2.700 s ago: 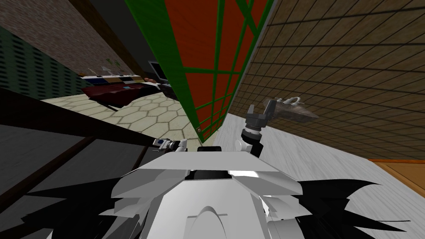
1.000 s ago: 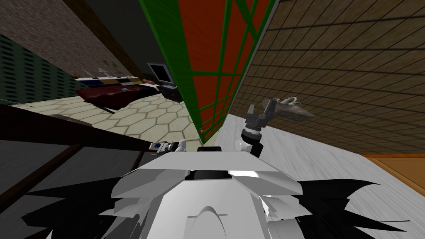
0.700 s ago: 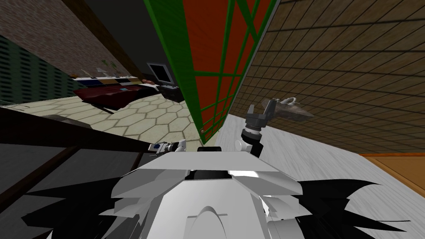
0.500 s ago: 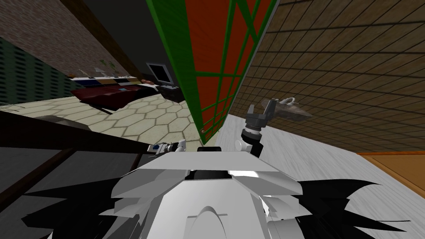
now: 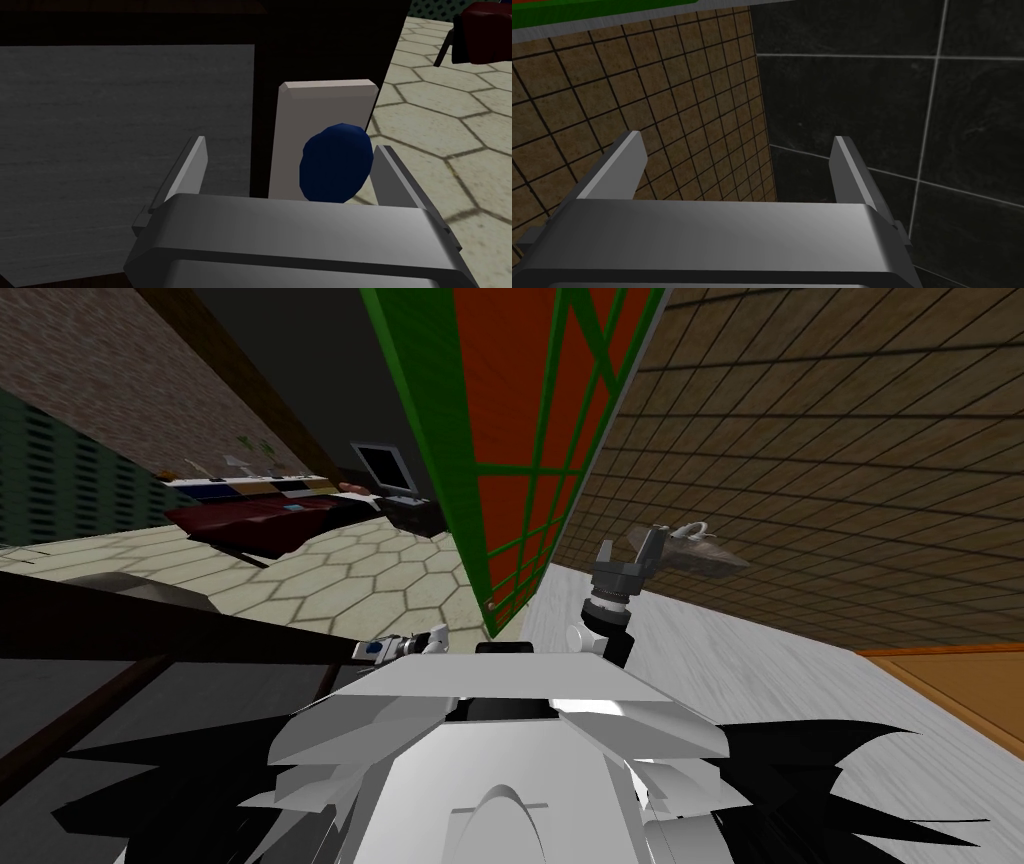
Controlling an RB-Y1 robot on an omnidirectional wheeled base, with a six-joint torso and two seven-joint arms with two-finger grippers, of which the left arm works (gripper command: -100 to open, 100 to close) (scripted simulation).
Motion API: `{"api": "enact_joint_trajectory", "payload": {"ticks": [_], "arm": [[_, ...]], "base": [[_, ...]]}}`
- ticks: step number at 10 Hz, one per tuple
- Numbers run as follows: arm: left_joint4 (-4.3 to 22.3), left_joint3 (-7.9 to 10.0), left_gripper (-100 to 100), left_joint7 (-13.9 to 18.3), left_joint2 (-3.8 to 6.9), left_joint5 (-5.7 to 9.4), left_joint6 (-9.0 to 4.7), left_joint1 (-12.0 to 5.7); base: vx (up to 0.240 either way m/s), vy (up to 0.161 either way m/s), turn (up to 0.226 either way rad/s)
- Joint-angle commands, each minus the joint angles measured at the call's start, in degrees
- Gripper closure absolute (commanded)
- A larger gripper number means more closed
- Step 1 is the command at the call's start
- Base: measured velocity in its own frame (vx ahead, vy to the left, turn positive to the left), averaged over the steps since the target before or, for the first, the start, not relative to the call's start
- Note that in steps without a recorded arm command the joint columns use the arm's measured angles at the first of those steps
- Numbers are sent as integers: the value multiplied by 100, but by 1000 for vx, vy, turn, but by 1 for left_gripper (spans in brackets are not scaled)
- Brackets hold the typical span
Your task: Push the door open
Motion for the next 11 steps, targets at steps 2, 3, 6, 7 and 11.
{"api": "enact_joint_trajectory", "payload": {"ticks": [2, 3, 6, 7, 11], "arm": [[47, 210, 100, 50, 43, 173, -281, -36], [47, 210, 100, 50, 43, 173, -281, -36], [95, 401, 100, 16, 12, 350, -479, -63], [110, 464, 100, 5, 1, 409, -544, -72], [153, 635, 100, -26, -40, 568, -726, -97]], "base": [[14, 74, -45], [17, 67, -26], [27, 84, -53], [42, 105, -91], [33, 74, -11]]}}
